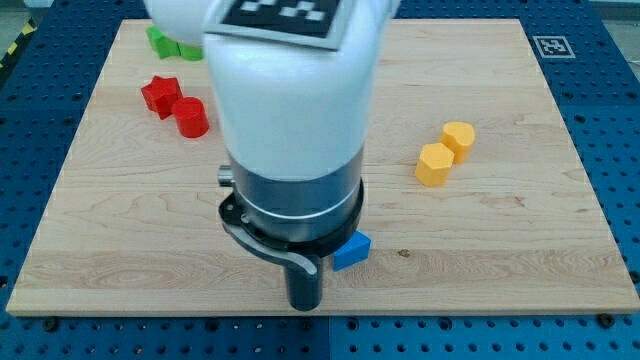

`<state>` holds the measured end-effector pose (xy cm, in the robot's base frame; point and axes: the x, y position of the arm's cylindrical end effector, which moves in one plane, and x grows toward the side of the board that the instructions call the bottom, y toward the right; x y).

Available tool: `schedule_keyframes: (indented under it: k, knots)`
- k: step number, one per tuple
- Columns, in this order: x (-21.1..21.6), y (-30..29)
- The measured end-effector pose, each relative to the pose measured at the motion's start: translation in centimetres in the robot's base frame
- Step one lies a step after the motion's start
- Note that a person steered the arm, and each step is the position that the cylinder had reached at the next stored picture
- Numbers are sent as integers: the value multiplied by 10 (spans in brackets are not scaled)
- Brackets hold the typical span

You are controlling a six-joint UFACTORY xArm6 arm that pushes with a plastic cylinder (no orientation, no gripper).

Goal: Slightly move the blue triangle to the top

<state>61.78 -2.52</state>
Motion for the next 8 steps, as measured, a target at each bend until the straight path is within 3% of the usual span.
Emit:
schedule_keyframes:
  k: [6, 8]
  knots:
    - [-19, 1]
    - [-19, 28]
